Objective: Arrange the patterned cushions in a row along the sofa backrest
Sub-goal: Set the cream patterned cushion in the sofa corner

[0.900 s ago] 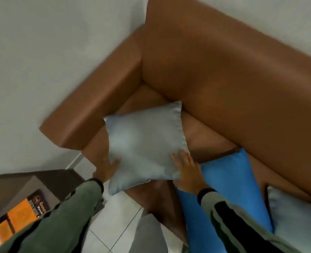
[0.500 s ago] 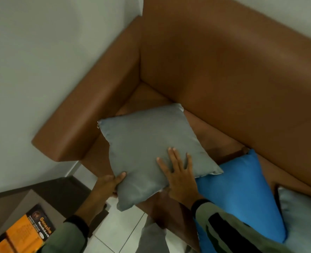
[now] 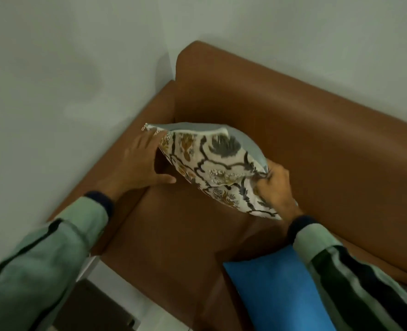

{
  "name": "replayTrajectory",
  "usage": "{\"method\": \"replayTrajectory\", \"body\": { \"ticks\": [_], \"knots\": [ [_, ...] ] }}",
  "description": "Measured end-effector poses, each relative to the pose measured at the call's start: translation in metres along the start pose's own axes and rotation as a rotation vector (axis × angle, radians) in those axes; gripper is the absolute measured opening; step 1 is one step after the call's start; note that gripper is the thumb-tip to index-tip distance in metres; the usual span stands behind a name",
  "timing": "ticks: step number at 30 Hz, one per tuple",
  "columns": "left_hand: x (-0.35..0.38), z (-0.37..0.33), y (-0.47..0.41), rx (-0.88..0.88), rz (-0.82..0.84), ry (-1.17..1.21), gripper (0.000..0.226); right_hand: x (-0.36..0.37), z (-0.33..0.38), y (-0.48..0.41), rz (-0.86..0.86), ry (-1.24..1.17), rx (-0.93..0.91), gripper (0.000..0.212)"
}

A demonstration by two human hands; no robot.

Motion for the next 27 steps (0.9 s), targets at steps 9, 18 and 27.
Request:
{"method": "replayTrajectory", "body": {
  "ticks": [9, 18, 27],
  "knots": [
    [-0.007, -0.012, -0.095, 0.147, 0.058, 0.102, 0.130, -0.029, 0.012, -0.061, 0.119, -0.334, 0.118, 0.014],
    [0.067, -0.018, -0.093, -0.007, 0.227, 0.064, 0.137, 0.015, -0.048, -0.034, 0.297, -0.167, 0.379, 0.059],
    [0.059, -0.040, -0.100, 0.108, 0.037, 0.157, 0.123, 0.028, -0.011, -0.030, -0.072, 0.063, 0.034, 0.098]
  ]
}}
Point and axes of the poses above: each hand's wrist, its own y-axis away from the middle knuckle, its own x-axis out of the palm, z = x × y, the point moved 1 cm from there along -y, towards the middle knuckle, and after that the axes turned 2 degrees about -z, right-handed, at the moved point
